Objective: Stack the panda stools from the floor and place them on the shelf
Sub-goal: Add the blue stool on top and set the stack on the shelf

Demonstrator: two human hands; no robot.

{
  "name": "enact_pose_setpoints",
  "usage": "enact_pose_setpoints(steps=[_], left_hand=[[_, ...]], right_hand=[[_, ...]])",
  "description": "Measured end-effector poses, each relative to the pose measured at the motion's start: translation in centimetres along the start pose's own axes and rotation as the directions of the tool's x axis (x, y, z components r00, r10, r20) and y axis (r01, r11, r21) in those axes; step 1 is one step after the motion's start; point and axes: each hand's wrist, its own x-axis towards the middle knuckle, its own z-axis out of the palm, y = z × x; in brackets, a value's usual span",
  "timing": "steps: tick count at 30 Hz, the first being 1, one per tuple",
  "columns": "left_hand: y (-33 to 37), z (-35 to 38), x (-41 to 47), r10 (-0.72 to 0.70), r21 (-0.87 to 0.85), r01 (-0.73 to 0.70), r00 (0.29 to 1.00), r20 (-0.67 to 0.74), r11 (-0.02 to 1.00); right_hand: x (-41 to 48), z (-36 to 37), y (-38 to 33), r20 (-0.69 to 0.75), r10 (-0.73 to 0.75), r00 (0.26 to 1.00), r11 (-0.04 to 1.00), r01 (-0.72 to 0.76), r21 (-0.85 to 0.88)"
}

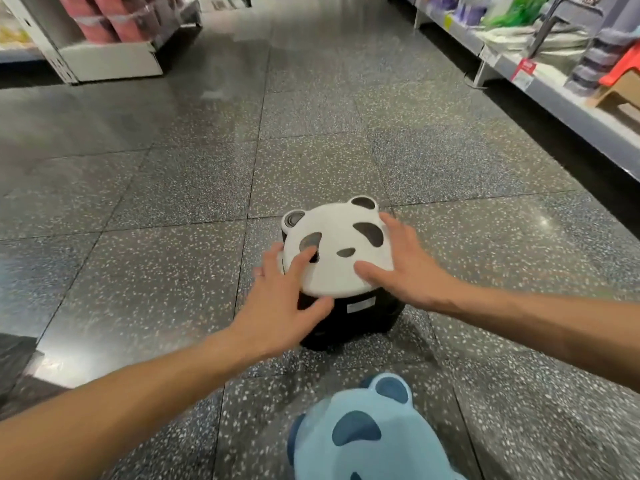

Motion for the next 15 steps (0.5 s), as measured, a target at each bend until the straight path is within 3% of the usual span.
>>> enact_pose_setpoints(steps=[2,4,6,8,11,15], left_hand=[[1.0,0.7,-2.6,0.296,0.273,-0.282,0.955,-0.011,0.920],[1.5,0.8,-4.4,0.564,0.255,-0.622,0.781,0.268,0.741],[1.6,0.8,-5.0,0.550,0.149,-0.752,0.587,0.594,0.642],[1.2,1.3,-5.2,0.409,0.157,-0.770,0.485,0.773,0.618],[0.6,2.8,-5.8,0.343,0.177,-0.771,0.461,0.819,0.612],[-0.4,5.5,-7.3,0.472,0.058,-0.691,0.550,0.689,0.721]], right_hand=[[-4.7,1.1,0.2,-0.015,0.009,1.000,0.999,-0.009,0.045],[-9.7,2.3,0.8,0.063,-0.008,0.998,1.000,0.008,0.007],[-14.4,3.4,1.7,0.209,0.034,0.977,0.995,-0.014,-0.097],[-18.2,4.4,2.4,0.334,0.122,0.935,0.982,-0.064,-0.179],[-20.9,5.4,2.6,0.476,0.226,0.850,0.974,-0.189,-0.124],[-21.0,6.0,2.4,0.514,0.256,0.819,0.965,-0.250,-0.083]])
